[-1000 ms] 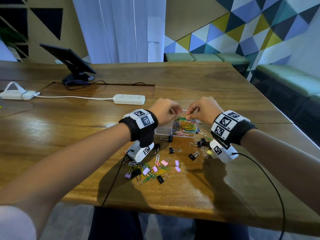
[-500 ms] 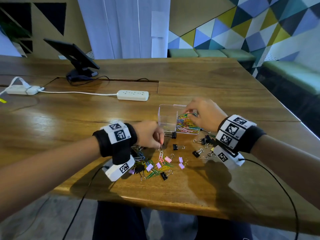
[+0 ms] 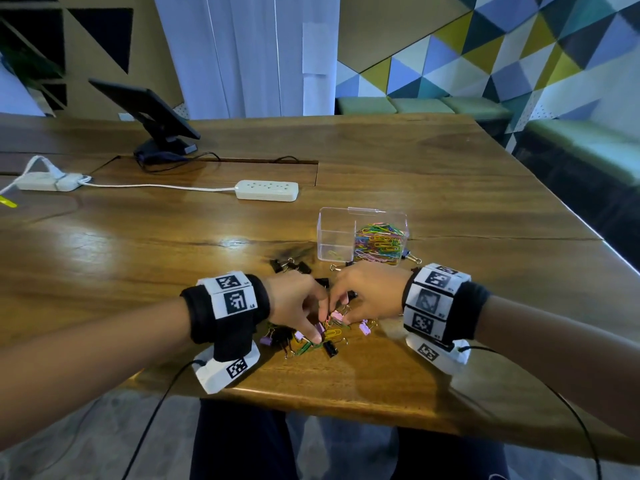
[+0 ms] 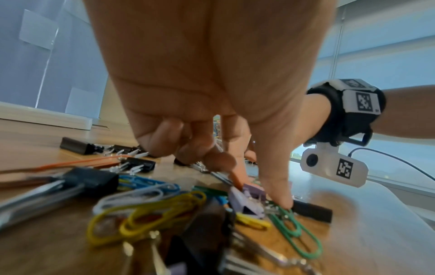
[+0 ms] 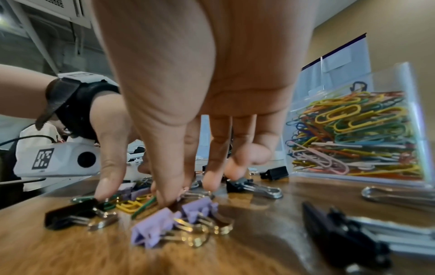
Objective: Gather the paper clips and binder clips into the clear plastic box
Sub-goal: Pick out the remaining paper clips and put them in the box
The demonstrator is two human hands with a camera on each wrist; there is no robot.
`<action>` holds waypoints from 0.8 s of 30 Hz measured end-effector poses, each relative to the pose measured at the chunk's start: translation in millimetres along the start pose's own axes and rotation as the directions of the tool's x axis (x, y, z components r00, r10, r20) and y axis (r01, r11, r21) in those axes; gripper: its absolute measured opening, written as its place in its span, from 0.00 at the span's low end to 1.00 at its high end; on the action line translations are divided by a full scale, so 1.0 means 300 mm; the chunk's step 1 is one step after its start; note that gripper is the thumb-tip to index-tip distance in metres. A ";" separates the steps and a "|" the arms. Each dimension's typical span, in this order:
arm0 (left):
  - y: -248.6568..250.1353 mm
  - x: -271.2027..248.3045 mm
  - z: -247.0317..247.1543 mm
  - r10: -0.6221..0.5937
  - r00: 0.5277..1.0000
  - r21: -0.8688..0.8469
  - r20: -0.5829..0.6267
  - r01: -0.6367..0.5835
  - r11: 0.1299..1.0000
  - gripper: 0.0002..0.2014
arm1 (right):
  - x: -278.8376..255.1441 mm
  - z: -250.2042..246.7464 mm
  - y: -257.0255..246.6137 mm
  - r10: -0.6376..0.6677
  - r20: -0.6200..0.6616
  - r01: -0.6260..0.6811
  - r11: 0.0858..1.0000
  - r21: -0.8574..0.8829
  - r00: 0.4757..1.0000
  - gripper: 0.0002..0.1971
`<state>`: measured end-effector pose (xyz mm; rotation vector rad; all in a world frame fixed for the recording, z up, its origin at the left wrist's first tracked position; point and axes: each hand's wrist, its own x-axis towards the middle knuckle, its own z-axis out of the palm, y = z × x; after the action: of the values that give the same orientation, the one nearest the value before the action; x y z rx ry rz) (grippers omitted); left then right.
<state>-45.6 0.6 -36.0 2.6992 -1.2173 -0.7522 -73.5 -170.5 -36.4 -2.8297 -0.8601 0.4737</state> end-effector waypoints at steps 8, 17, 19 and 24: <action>0.005 0.010 0.010 -0.011 1.000 -0.072 -0.005 0.010 0.997 0.10 | -0.025 0.008 0.061 0.158 -0.058 -0.160 0.987 -0.034 0.986 0.09; -0.015 0.010 -0.023 -0.006 0.994 -0.059 -0.107 -0.001 0.998 0.09 | -0.028 0.006 0.027 0.082 -0.015 -0.083 0.996 -0.022 0.996 0.25; -0.039 0.016 -0.045 -0.037 0.989 -0.049 -0.146 0.030 0.998 0.10 | -0.020 0.004 0.001 0.029 0.041 -0.029 1.000 -0.009 0.999 0.31; -0.089 0.036 -0.071 -0.108 0.971 -0.020 -0.215 0.106 0.994 0.09 | 0.005 -0.004 -0.018 -0.007 0.096 0.009 1.000 -0.024 0.995 0.38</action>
<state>-11.2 8.3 -29.0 2.7697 -1.0246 -0.4564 -74.6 -165.2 -34.5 -2.8450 -0.9000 0.6061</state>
